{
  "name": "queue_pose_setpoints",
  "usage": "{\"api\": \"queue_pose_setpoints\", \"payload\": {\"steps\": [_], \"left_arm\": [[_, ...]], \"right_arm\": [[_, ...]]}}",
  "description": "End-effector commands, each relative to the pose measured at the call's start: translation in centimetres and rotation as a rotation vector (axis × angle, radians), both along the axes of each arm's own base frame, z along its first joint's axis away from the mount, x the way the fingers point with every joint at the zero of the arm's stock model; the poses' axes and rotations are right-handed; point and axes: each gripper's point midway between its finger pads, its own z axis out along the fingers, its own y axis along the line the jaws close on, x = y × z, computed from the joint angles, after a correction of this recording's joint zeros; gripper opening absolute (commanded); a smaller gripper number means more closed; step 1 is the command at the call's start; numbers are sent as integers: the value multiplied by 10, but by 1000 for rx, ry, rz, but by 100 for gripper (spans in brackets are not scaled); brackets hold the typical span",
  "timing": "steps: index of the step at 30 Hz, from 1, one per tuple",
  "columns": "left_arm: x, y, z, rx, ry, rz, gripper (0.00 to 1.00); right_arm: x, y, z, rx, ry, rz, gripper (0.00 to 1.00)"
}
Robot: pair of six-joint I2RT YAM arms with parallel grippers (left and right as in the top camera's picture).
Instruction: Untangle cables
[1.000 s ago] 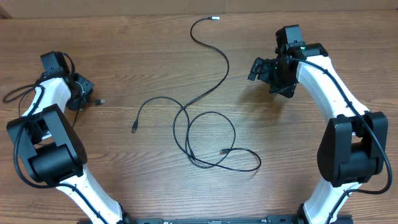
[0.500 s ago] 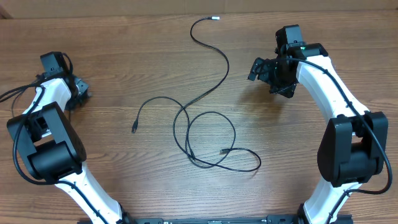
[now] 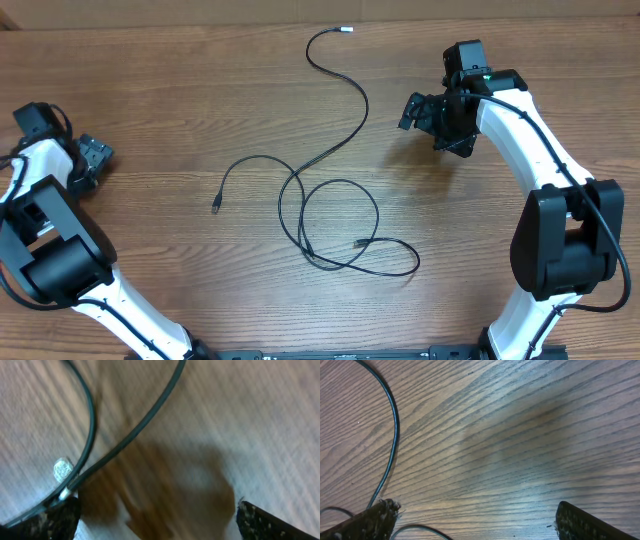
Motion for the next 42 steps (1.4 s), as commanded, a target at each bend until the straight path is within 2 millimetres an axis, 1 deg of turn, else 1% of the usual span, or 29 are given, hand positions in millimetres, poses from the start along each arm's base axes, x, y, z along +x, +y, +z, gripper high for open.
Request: {"api": "queue_pose_setpoints", "payload": {"steps": [1, 2, 5, 6, 7, 9, 10, 11, 12, 13, 16, 19, 20, 22, 23, 24, 26, 27, 28, 29, 31, 34, 36, 38, 39, 42], "left_arm": [[11, -8, 23, -73, -45, -30, 100], [17, -8, 50, -58, -78, -25, 100], [24, -12, 92, -33, -130, -23, 100], [25, -14, 110, -23, -154, -29, 99], [26, -17, 122, -16, -173, -36, 100], [27, -25, 141, -20, -206, -53, 100], [29, -35, 153, -44, -236, -78, 94], [29, -45, 159, -72, -251, -98, 74], [28, -53, 161, -97, -255, -111, 43], [25, -77, 160, -188, -246, -149, 4], [18, -111, 149, -292, -190, -235, 4], [12, -132, 133, -312, -118, -298, 4], [9, -135, 127, -301, -90, -308, 4], [1, -132, 114, -245, -18, -299, 5], [-2, -129, 110, -222, 3, -293, 8], [-4, -125, 105, -188, 25, -284, 13], [-7, -117, 101, -143, 45, -271, 33], [-9, -109, 98, -113, 60, -257, 47], [-15, -99, 96, -72, 89, -236, 76], [-19, -95, 95, -52, 108, -225, 88], [-26, -88, 94, -33, 134, -208, 98], [-32, -77, 89, -1, 155, -203, 100], [-34, -70, 83, 23, 174, -270, 100], [-38, -64, 75, 31, 182, -285, 100], [-50, -53, 63, 28, 191, -250, 100], [-62, -39, 52, 32, 196, -233, 100]], "right_arm": [[1, 1, 1, 1, -7, 2, 100], [1, 1, 1, -2, -9, 1, 100], [1, 1, 1, -2, -8, 1, 100], [1, 1, 1, -2, -8, 1, 100], [1, 1, 1, -2, -8, 1, 100], [1, 1, 1, -2, -8, 1, 100], [1, 1, 1, -2, -8, 1, 100], [1, 1, 1, -2, -8, 1, 100], [1, 1, 1, -2, -8, 1, 100], [1, 1, 1, -2, -8, 1, 100], [1, 1, 1, -2, -8, 1, 100], [1, 1, 1, -2, -8, 1, 100], [1, 1, 1, -2, -8, 1, 100], [1, 1, 1, -2, -8, 1, 100], [1, 1, 1, -2, -8, 1, 100], [1, 1, 1, -2, -8, 1, 100], [1, 1, 1, -2, -8, 1, 100], [1, 1, 1, -2, -8, 1, 100], [1, 1, 1, -2, -8, 1, 100], [1, 1, 1, -2, -8, 1, 100], [1, 1, 1, -2, -8, 1, 100], [1, 1, 1, -2, -8, 1, 100], [1, 1, 1, -2, -8, 1, 100], [1, 1, 1, -2, -8, 1, 100], [1, 1, 1, -2, -8, 1, 100], [1, 1, 1, -2, -8, 1, 100]]}}
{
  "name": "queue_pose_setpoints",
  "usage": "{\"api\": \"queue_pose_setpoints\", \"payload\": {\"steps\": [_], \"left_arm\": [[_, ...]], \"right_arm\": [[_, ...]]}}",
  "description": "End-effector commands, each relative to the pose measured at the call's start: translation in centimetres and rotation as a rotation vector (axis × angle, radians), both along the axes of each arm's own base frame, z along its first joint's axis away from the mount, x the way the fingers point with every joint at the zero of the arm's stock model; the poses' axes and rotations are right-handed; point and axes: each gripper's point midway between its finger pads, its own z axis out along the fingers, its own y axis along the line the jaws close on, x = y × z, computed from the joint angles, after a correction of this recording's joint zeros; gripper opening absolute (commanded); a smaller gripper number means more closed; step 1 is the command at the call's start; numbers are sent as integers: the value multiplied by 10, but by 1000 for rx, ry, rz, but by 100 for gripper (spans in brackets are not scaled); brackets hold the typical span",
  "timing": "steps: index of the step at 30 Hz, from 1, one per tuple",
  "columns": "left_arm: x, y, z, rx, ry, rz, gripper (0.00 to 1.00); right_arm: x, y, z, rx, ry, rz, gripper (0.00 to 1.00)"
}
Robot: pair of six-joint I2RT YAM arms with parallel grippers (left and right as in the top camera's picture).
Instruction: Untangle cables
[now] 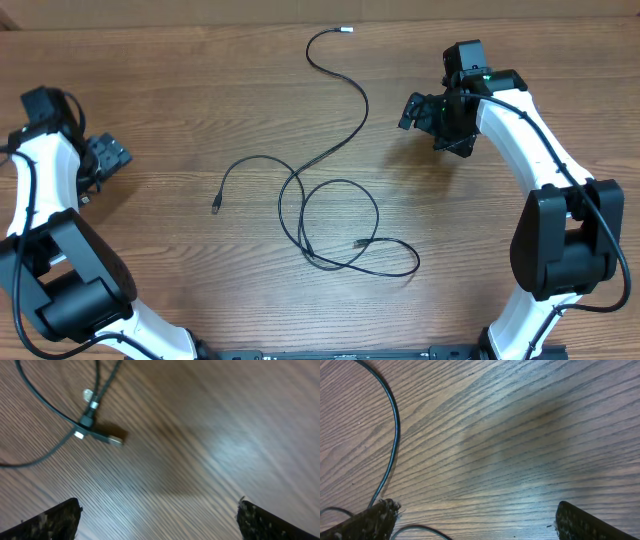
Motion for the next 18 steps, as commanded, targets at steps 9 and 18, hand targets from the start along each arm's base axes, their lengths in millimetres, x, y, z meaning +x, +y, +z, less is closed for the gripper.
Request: {"api": "queue_pose_setpoints", "payload": {"steps": [9, 18], "left_arm": [[-35, 60, -25, -24, -74, 109, 100], [-21, 77, -40, 55, -184, 90, 94]], "right_arm": [[0, 1, 1, -2, -5, 2, 100], [0, 1, 1, -2, -5, 2, 100]]}}
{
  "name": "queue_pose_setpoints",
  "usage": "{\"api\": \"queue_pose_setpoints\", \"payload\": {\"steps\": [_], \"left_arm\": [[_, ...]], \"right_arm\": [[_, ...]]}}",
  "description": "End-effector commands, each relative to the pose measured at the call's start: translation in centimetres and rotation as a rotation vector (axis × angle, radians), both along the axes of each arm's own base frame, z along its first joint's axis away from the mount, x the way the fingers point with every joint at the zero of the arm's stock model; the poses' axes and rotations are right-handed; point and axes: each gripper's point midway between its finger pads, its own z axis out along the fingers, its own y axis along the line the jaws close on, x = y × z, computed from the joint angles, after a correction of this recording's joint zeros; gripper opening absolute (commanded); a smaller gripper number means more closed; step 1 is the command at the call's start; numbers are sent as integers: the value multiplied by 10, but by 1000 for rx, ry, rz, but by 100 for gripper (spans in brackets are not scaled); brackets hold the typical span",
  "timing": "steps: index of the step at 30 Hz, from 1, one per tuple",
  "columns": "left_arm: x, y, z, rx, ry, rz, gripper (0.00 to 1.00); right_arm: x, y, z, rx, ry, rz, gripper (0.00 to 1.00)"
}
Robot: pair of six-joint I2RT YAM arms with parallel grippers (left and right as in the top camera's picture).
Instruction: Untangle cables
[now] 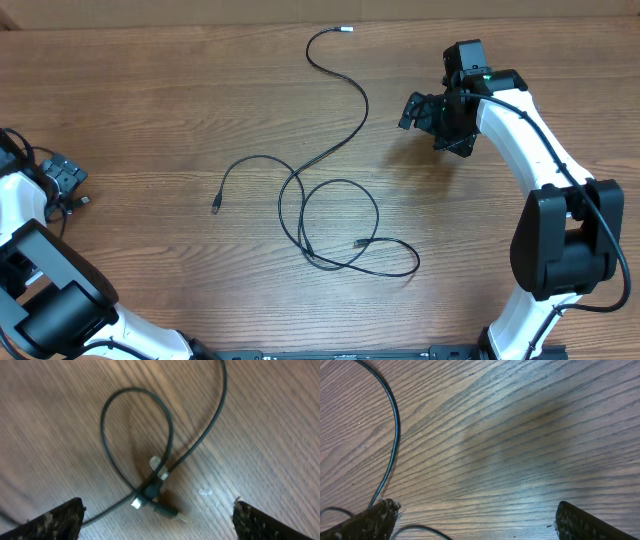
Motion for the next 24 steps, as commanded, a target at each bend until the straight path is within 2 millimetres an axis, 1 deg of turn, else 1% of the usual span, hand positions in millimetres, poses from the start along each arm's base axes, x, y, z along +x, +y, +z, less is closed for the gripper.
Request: {"api": "queue_pose_setpoints", "payload": {"steps": [1, 3, 4, 7, 9, 10, 11, 12, 13, 14, 16, 17, 18, 19, 21, 23, 24], "left_arm": [[-4, -9, -26, -10, 10, -41, 95], [-7, -6, -39, 11, 17, -30, 99], [-8, -5, -44, 18, 22, -26, 99], [-9, -6, -66, 3, 39, -26, 96], [-7, -10, -81, -21, 49, -59, 94], [-7, -12, -90, -36, 58, -83, 90], [-7, -14, -97, -45, 66, -85, 79], [-9, -15, -106, -56, 77, -85, 75], [-12, -18, -122, -80, 103, -85, 68], [-13, -20, -128, -93, 112, -87, 63], [-12, -27, -141, -138, 107, -102, 57], [-9, -34, -146, -172, 91, -117, 51], [-6, -40, -149, -201, 73, -131, 43], [-1, -47, -152, -233, 49, -149, 37], [9, -59, -153, -278, 5, -186, 33], [26, -78, -149, -330, -58, -246, 30], [36, -88, -146, -354, -92, -280, 30]], "right_arm": [[0, 1, 1, -2, -4, 2, 100], [0, 1, 1, -2, -4, 2, 100], [0, 1, 1, -2, -5, 2, 100], [0, 1, 1, -2, -5, 2, 100], [0, 1, 1, -2, -5, 2, 100], [0, 1, 1, -2, -4, 2, 100], [0, 1, 1, -2, -4, 2, 100], [0, 1, 1, -2, -5, 2, 100], [0, 1, 1, -2, -5, 2, 100], [0, 1, 1, -2, -4, 2, 100], [0, 0, 1, -2, -4, 1, 100], [0, 1, 1, -2, -5, 2, 100], [0, 1, 1, -2, -5, 2, 100], [0, 1, 1, -2, -4, 2, 100], [0, 1, 1, -2, -4, 2, 100], [0, 1, 1, -2, -5, 2, 100], [0, 1, 1, -2, -5, 2, 100]]}}
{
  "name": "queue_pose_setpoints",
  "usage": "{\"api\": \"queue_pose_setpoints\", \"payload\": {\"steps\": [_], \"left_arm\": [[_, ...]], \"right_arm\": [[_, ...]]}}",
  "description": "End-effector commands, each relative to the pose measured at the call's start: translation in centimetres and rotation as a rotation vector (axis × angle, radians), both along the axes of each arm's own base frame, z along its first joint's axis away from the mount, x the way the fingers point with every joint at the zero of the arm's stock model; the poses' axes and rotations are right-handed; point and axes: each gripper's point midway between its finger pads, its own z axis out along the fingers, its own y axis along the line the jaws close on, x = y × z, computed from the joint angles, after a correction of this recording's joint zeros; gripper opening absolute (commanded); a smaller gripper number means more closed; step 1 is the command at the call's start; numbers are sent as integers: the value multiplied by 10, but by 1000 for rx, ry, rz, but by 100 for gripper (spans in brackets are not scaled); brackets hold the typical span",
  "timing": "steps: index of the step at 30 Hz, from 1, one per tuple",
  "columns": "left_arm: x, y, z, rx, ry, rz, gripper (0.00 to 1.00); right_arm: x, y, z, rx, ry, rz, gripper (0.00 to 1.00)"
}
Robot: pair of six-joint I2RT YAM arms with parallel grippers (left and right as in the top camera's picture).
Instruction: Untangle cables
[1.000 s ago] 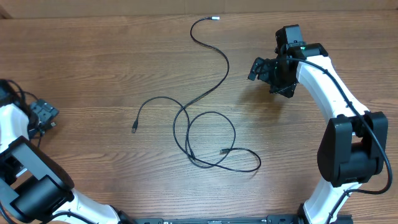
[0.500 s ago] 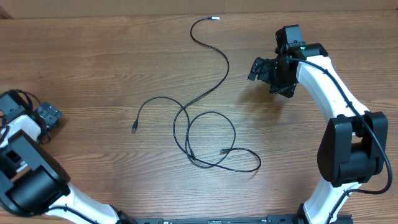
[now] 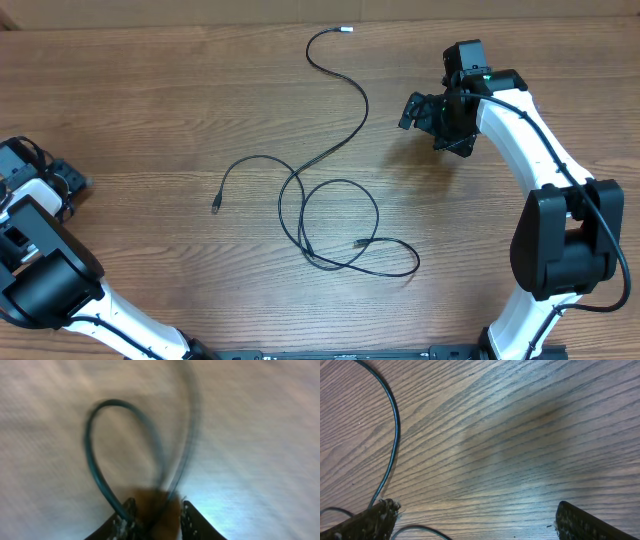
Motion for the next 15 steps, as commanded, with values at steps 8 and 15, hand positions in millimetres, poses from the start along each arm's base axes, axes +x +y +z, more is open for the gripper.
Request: {"api": "queue_pose_setpoints", "payload": {"steps": [8, 15], "left_arm": [[30, -178, -79, -404, 36, -390, 35], [56, -219, -74, -360, 26, -490, 41]], "right_arm": [[0, 1, 1, -2, -5, 2, 100], [0, 1, 1, -2, -5, 2, 100]]}}
